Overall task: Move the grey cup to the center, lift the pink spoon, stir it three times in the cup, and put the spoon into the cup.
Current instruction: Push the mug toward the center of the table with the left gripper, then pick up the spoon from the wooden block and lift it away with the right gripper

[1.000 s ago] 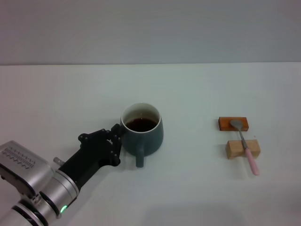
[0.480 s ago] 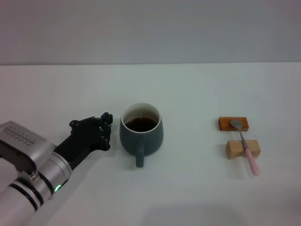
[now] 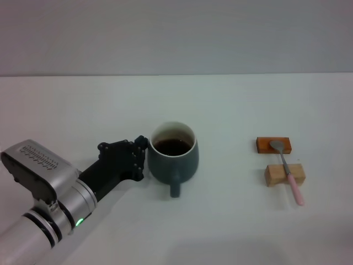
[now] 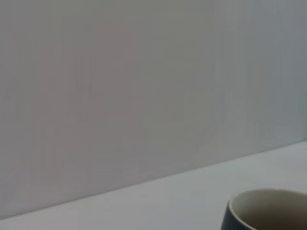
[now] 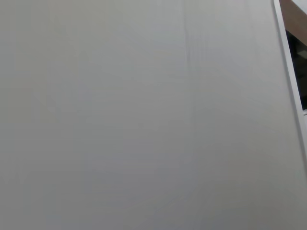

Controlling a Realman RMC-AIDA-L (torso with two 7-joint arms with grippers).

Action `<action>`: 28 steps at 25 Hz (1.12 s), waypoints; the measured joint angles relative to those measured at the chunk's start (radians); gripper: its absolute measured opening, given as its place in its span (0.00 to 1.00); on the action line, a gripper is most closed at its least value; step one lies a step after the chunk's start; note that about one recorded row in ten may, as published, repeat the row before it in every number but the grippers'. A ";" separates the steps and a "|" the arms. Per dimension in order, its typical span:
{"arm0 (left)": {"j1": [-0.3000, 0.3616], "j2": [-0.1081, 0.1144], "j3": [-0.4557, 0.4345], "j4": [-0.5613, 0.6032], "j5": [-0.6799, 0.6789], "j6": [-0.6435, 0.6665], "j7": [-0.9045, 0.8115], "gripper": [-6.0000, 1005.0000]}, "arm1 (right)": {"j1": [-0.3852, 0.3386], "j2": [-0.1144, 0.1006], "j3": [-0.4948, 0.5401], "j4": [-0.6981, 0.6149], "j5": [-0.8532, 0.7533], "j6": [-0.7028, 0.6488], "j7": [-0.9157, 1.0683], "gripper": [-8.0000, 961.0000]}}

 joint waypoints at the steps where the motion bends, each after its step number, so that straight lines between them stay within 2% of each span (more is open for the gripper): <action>1: 0.000 0.000 0.000 0.000 0.000 0.000 0.000 0.05 | 0.000 0.000 0.000 0.000 0.000 0.000 0.000 0.79; 11: 0.024 0.001 0.011 0.035 0.013 -0.016 -0.013 0.05 | 0.007 -0.003 -0.001 0.007 -0.003 0.003 -0.001 0.79; 15: 0.032 0.001 -0.010 0.036 0.001 -0.013 -0.016 0.05 | 0.007 -0.003 -0.008 0.003 -0.003 0.003 -0.002 0.79; 19: 0.044 0.008 -0.157 0.025 -0.012 -0.001 -0.008 0.05 | -0.011 0.004 -0.023 0.029 -0.005 -0.005 -0.043 0.79; 26: 0.041 0.015 -0.562 -0.068 -0.011 0.110 0.023 0.05 | -0.127 0.004 -0.112 0.212 -0.007 -0.024 -0.131 0.79; 28: 0.042 0.020 -0.647 -0.080 -0.008 0.140 0.050 0.05 | -0.156 0.004 -0.163 0.244 -0.008 -0.046 -0.132 0.79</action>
